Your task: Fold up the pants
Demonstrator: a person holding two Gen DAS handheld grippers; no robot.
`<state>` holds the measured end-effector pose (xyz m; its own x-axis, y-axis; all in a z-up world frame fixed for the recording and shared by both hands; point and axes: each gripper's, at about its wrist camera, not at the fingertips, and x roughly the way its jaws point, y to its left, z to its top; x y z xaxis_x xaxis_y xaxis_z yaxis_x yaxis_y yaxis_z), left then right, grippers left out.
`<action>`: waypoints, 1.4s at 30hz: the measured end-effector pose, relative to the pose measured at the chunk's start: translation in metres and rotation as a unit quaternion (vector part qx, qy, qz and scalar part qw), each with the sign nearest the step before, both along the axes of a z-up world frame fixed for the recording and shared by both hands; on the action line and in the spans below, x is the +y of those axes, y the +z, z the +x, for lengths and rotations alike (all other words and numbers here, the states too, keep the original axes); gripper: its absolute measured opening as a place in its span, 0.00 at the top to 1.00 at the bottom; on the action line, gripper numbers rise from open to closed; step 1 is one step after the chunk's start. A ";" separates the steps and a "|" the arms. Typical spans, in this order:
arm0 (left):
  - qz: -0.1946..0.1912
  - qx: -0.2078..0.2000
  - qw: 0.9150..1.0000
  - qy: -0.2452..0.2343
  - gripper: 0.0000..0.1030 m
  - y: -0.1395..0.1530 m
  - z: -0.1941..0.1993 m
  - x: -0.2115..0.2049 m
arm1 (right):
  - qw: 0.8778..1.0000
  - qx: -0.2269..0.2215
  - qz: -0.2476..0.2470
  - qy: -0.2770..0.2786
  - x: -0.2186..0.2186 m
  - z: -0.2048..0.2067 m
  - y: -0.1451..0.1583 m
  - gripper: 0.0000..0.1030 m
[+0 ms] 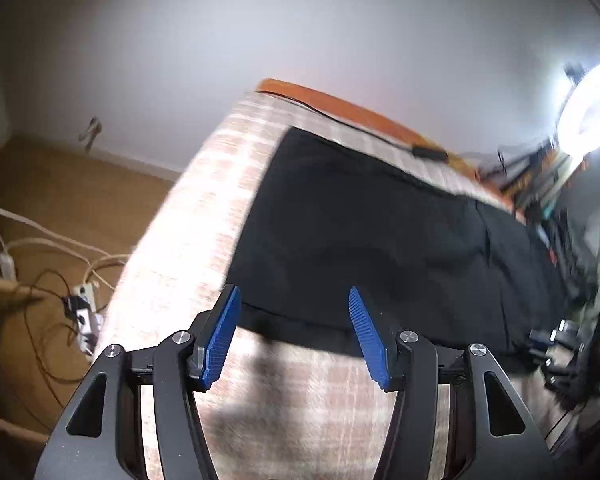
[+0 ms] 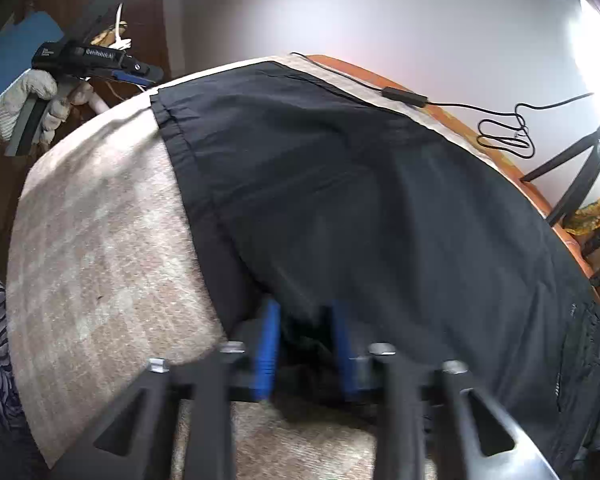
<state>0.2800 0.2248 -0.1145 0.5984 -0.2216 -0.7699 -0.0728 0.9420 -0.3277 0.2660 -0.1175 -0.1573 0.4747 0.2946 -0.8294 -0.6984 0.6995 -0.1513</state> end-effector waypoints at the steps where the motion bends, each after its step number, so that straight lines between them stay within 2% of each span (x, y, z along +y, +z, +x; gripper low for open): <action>1: -0.005 0.000 1.000 0.007 0.46 0.000 0.001 0.004 | 1.000 -0.002 0.001 0.001 0.000 0.000 0.001 0.94; 4: -0.018 0.002 1.000 0.015 0.46 0.000 0.002 0.012 | 1.000 -0.003 0.002 0.004 0.003 -0.002 0.003 0.98; 7: -0.026 0.008 1.000 0.013 0.46 -0.005 0.003 0.012 | 1.000 -0.006 0.005 0.007 0.003 -0.005 0.007 0.98; 11: -0.015 0.029 0.999 0.020 0.46 -0.017 0.008 0.010 | 1.000 -0.005 0.004 0.006 0.003 -0.005 0.007 0.99; 14: -0.030 0.027 0.999 0.031 0.50 -0.023 0.011 0.012 | 1.000 -0.008 -0.002 0.007 0.003 -0.006 0.005 0.99; 15: -0.027 0.025 0.999 0.032 0.55 -0.024 0.012 0.011 | 1.000 -0.008 0.000 0.007 0.002 -0.005 0.004 0.99; 17: -0.006 0.019 0.999 0.037 0.78 -0.024 0.014 0.010 | 1.000 -0.007 0.001 0.005 0.002 -0.005 0.004 0.99; 18: 0.001 0.015 0.999 0.039 0.96 -0.023 0.014 0.010 | 1.000 -0.009 0.001 0.005 0.002 -0.006 0.005 0.99; 22: 0.010 -0.005 0.999 0.047 0.97 -0.015 0.007 0.013 | 1.000 -0.021 -0.004 0.016 0.004 -0.014 0.012 1.00; 26: 0.024 -0.011 0.999 0.047 0.98 -0.009 -0.003 0.017 | 0.999 -0.016 0.006 0.027 -0.003 -0.022 0.017 1.00; 28: 0.044 -0.013 0.998 0.045 0.98 -0.007 -0.008 0.017 | 1.000 -0.004 0.007 0.026 -0.005 -0.021 0.014 1.00; 30: 0.031 -0.012 0.999 0.042 0.98 -0.007 -0.010 0.019 | 1.000 -0.005 0.004 0.022 -0.006 -0.020 0.012 1.00; 33: 0.045 -0.006 0.998 0.045 0.98 -0.008 -0.010 0.019 | 0.999 -0.004 -0.025 0.040 0.001 -0.022 0.005 1.00; 36: 0.032 -0.001 0.998 0.049 0.96 -0.010 -0.013 0.017 | 0.998 0.008 -0.031 0.051 0.004 -0.024 0.004 0.93; 38: 0.019 0.003 0.999 0.050 0.87 -0.010 -0.018 0.012 | 0.999 0.026 -0.009 0.047 -0.002 -0.021 0.008 0.85; 40: -0.008 0.008 0.999 0.052 0.53 -0.011 -0.023 0.007 | 0.997 0.049 0.023 0.047 -0.010 -0.020 0.015 0.78; 41: -0.030 0.011 0.998 0.059 0.49 -0.012 -0.025 0.007 | 0.997 0.052 0.038 0.049 -0.014 -0.021 0.021 0.75; 42: -0.064 0.014 0.996 0.067 0.49 -0.015 -0.029 0.008 | 0.997 0.049 0.047 0.046 -0.016 -0.022 0.024 0.67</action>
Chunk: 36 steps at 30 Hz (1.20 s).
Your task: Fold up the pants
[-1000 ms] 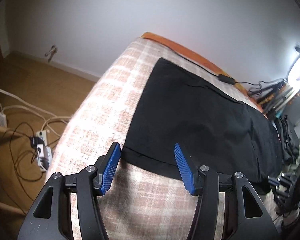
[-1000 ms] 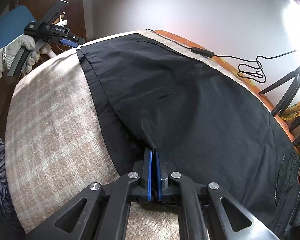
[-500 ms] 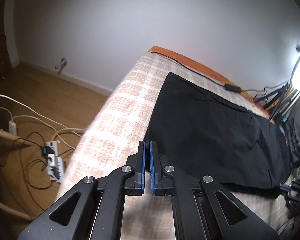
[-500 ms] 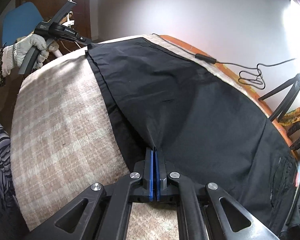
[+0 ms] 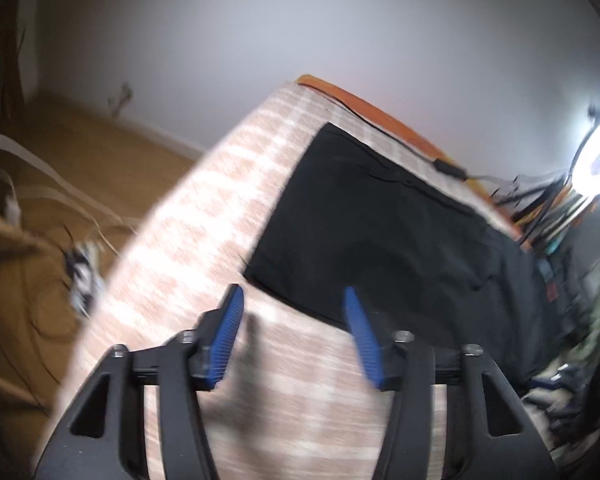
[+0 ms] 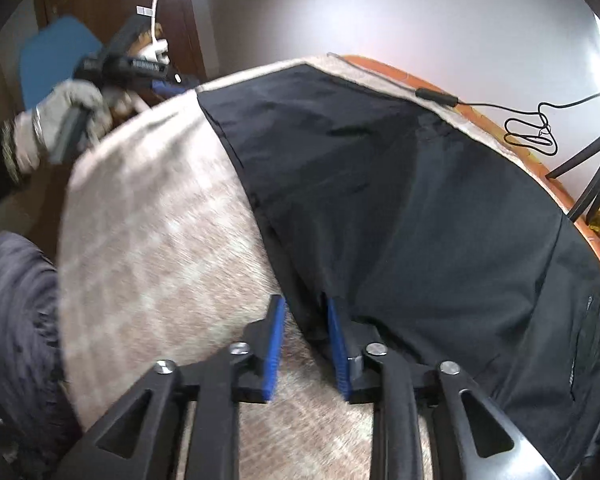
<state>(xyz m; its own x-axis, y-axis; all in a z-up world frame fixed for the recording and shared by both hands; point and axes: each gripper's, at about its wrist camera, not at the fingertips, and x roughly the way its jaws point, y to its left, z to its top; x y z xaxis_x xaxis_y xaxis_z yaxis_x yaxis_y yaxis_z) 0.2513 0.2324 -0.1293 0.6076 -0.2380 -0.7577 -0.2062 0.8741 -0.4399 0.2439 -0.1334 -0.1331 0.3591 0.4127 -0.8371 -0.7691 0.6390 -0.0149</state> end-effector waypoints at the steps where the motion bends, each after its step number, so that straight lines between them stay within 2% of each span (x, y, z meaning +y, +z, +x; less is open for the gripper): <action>1: -0.019 0.001 1.000 0.007 0.49 -0.002 -0.001 -0.001 | 1.000 -0.005 0.006 -0.007 -0.002 -0.001 0.003 0.63; 3: -0.073 0.007 0.997 0.030 0.49 -0.008 -0.003 0.001 | 0.999 -0.013 0.018 -0.033 -0.009 0.002 0.009 0.62; 5: -0.094 0.017 0.995 0.038 0.49 -0.014 -0.003 -0.002 | 0.998 -0.018 0.016 -0.053 -0.013 0.005 0.010 0.56; 7: -0.096 0.027 0.994 0.044 0.49 -0.021 0.000 -0.007 | 0.997 -0.022 0.004 -0.074 -0.016 0.009 0.006 0.52; 9: -0.100 0.014 0.994 0.052 0.49 -0.022 0.002 -0.006 | 0.996 -0.013 -0.001 -0.086 -0.020 0.017 0.002 0.52; 12: -0.151 -0.010 0.985 0.086 0.49 -0.030 0.004 0.007 | 0.996 -0.009 0.003 -0.087 -0.021 0.018 -0.002 0.52; 14: -0.166 -0.023 0.981 0.100 0.49 -0.034 0.007 0.010 | 0.996 -0.014 0.002 -0.085 -0.020 0.016 -0.002 0.52; 23: -0.150 -0.071 0.981 0.100 0.52 -0.034 0.000 -0.002 | 0.996 -0.019 0.002 -0.092 -0.018 0.017 -0.006 0.52; 26: -0.139 -0.074 0.982 0.105 0.52 -0.032 0.012 -0.002 | 0.995 -0.015 0.002 -0.097 -0.018 0.021 -0.009 0.52; 27: -0.122 -0.072 0.984 0.106 0.59 -0.031 0.019 -0.003 | 0.995 -0.015 0.004 -0.098 -0.017 0.022 -0.009 0.52; 28: -0.112 -0.067 0.985 0.111 0.75 -0.031 0.025 -0.002 | 0.995 -0.015 0.005 -0.099 -0.017 0.022 -0.008 0.52; 30: -0.120 -0.056 0.984 0.117 0.99 -0.038 0.033 0.002 | 0.995 -0.017 0.007 -0.100 -0.017 0.022 -0.006 0.52; 33: -0.107 -0.064 0.986 0.113 0.99 -0.035 0.034 0.000 | 0.994 -0.014 0.011 -0.109 -0.022 0.024 -0.006 0.52; 36: -0.072 -0.088 0.990 0.085 0.99 -0.014 0.034 -0.011 | 0.992 0.005 0.024 -0.127 -0.031 0.032 -0.009 0.52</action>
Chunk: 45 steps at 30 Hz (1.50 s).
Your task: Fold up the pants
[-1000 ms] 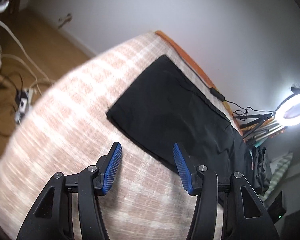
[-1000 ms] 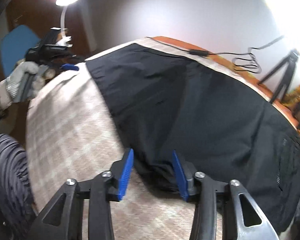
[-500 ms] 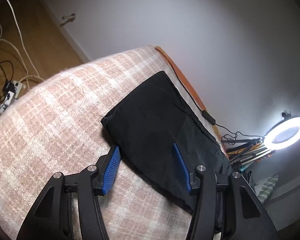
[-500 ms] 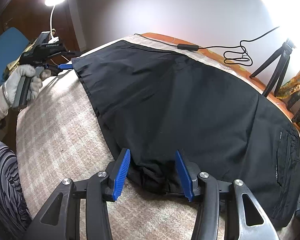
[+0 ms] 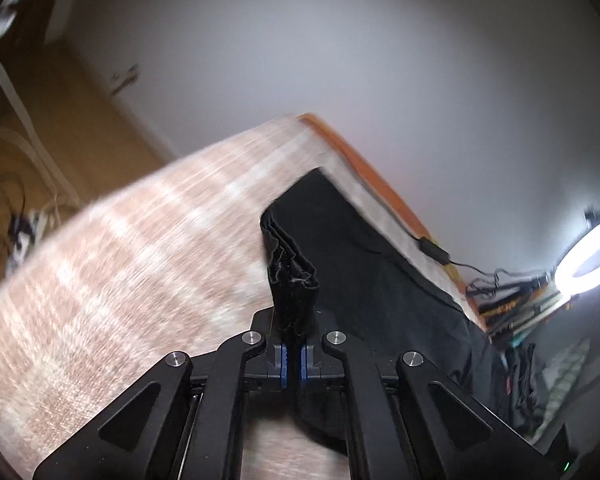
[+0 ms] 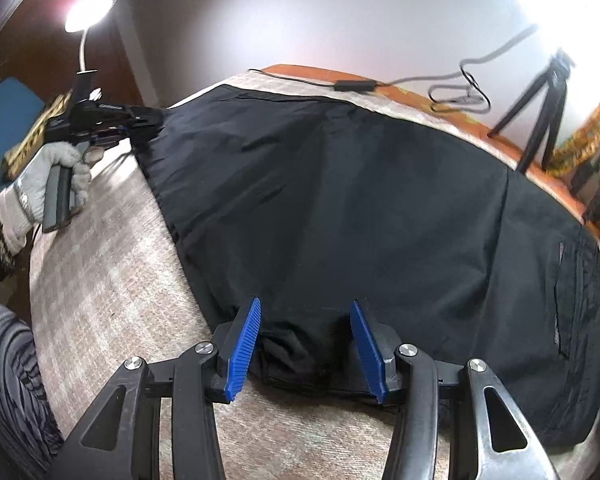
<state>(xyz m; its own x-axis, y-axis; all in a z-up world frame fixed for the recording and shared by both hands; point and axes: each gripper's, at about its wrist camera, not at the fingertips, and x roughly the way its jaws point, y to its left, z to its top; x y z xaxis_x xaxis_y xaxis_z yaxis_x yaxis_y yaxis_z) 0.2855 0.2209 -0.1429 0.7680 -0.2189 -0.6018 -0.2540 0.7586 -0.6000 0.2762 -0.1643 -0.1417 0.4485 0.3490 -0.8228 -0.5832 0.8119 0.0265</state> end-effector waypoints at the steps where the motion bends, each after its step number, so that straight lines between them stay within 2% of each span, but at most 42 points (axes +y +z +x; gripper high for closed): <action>1: 0.007 -0.011 1.000 -0.008 0.99 0.010 0.000 -0.004 | 1.000 0.006 0.005 -0.006 -0.003 0.003 -0.001 0.52; 5: 0.034 -0.052 0.997 -0.046 0.99 0.047 0.008 -0.029 | 0.999 0.022 0.041 -0.028 -0.015 0.010 0.002 0.52; 9: 0.097 -0.085 0.985 -0.115 0.99 0.078 0.016 -0.081 | 0.995 0.026 0.082 -0.057 -0.030 0.020 0.012 0.52; 11: 0.108 -0.092 0.979 -0.146 0.99 0.083 0.018 -0.103 | 0.993 0.027 0.098 -0.068 -0.038 0.024 0.016 0.52; 14: 0.126 -0.091 0.966 -0.208 0.99 0.081 0.022 -0.148 | 0.986 0.041 0.139 -0.088 -0.051 0.029 0.020 0.52; 15: 0.136 -0.085 0.958 -0.236 0.99 0.076 0.023 -0.168 | 0.981 0.048 0.159 -0.098 -0.059 0.033 0.021 0.52; 19: 0.149 -0.058 0.939 -0.306 0.99 0.054 0.027 -0.216 | 0.970 0.059 0.196 -0.131 -0.079 0.040 0.024 0.38; 23: 0.144 -0.040 0.931 -0.333 0.99 0.039 0.031 -0.241 | 0.965 0.070 0.211 -0.137 -0.080 0.052 0.024 0.38; 28: 0.137 -0.050 0.931 -0.335 0.99 0.047 0.029 -0.253 | 0.946 0.109 0.276 -0.132 -0.075 0.083 0.027 0.37; 32: 0.137 -0.064 0.930 -0.336 0.99 0.058 0.024 -0.261 | 0.917 0.160 0.337 -0.144 -0.067 0.121 0.017 0.37; 35: 0.138 -0.069 0.925 -0.346 0.99 0.060 0.021 -0.270 | 0.893 0.207 0.368 -0.153 -0.058 0.143 0.001 0.37; 36: 0.141 -0.069 0.923 -0.351 0.99 0.060 0.020 -0.275 | 0.886 0.220 0.378 -0.155 -0.055 0.148 -0.003 0.39; 38: 0.144 -0.068 0.918 -0.363 0.99 0.058 0.019 -0.282 | 0.874 0.237 0.393 -0.159 -0.050 0.156 -0.010 0.49; 39: 0.146 -0.066 0.916 -0.369 0.99 0.056 0.018 -0.287 | 0.873 0.239 0.393 -0.162 -0.049 0.157 -0.012 0.57; 41: 0.145 -0.063 0.912 -0.379 0.99 0.053 0.017 -0.294 | 0.879 0.233 0.381 -0.166 -0.046 0.159 -0.012 0.64; 42: 0.140 -0.060 0.910 -0.386 0.99 0.051 0.017 -0.298 | 0.887 0.230 0.368 -0.161 -0.042 0.159 -0.012 0.68; 45: 0.149 -0.051 0.902 -0.402 0.99 0.045 0.017 -0.308 | 0.909 0.211 0.325 -0.154 -0.031 0.160 -0.011 0.92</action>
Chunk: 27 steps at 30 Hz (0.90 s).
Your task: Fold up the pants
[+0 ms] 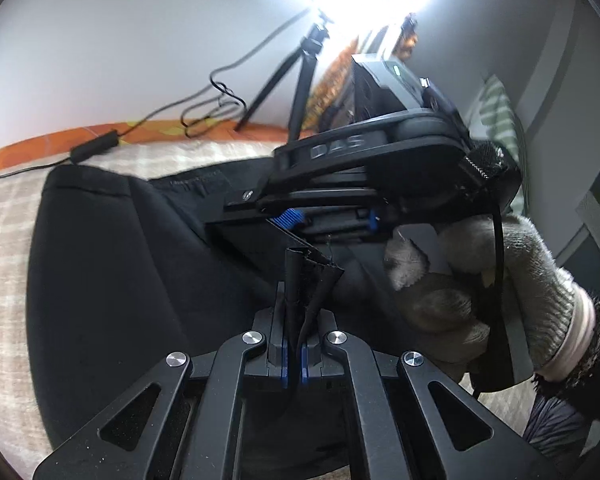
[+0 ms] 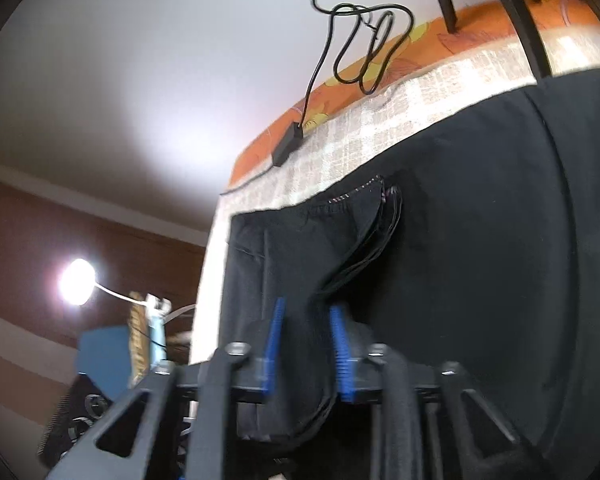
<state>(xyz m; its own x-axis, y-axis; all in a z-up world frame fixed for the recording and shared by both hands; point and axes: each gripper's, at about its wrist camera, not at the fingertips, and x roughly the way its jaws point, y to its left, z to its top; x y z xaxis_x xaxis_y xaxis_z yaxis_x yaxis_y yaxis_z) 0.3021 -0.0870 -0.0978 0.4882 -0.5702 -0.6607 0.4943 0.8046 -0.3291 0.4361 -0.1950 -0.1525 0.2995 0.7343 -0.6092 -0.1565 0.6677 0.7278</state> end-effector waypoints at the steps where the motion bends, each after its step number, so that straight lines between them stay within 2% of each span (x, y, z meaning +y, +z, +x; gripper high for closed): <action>1: 0.005 0.003 1.000 -0.003 0.97 0.000 -0.001 -0.002 | 1.000 -0.007 -0.015 0.001 0.002 -0.001 0.002 0.96; 2: 0.012 0.007 1.000 -0.006 0.95 0.000 -0.001 -0.004 | 0.999 -0.017 -0.031 0.000 0.002 -0.003 0.004 0.97; 3: 0.020 0.012 1.000 -0.016 0.85 0.002 -0.004 -0.004 | 0.998 -0.029 -0.048 -0.001 0.003 -0.005 0.008 0.98; 4: 0.021 0.013 0.999 -0.024 0.80 0.004 -0.006 -0.003 | 0.997 -0.040 -0.059 -0.001 0.002 -0.006 0.012 0.99; 8: 0.038 0.005 0.999 -0.037 0.74 0.019 -0.026 0.011 | 0.993 -0.079 -0.082 -0.006 -0.007 -0.009 0.028 0.99; 10: 0.039 -0.010 0.999 -0.034 0.73 0.029 -0.038 0.024 | 0.993 -0.087 -0.084 -0.011 -0.012 -0.008 0.034 0.99; 13: 0.066 -0.035 0.997 -0.009 0.72 0.036 -0.042 0.042 | 0.991 -0.096 -0.090 -0.015 -0.020 -0.008 0.039 0.99; 18: 0.069 -0.025 0.995 0.061 0.72 0.033 -0.019 0.069 | 0.989 -0.110 -0.099 -0.023 -0.047 -0.022 0.055 0.99; 23: 0.063 -0.020 0.996 0.067 0.72 0.024 -0.002 0.056 | 0.985 -0.115 -0.120 -0.049 -0.089 -0.034 0.063 0.99; 27: 0.066 -0.017 0.997 0.044 0.72 0.015 0.004 0.029 | 0.981 -0.106 -0.139 -0.080 -0.135 -0.041 0.065 0.99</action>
<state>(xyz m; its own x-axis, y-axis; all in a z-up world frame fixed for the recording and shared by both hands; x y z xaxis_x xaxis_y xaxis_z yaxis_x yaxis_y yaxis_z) 0.3064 -0.0580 -0.0825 0.5563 -0.4338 -0.7087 0.4289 0.8804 -0.2022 0.3950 -0.3301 -0.0878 0.5395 0.4812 -0.6909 -0.1618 0.8646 0.4758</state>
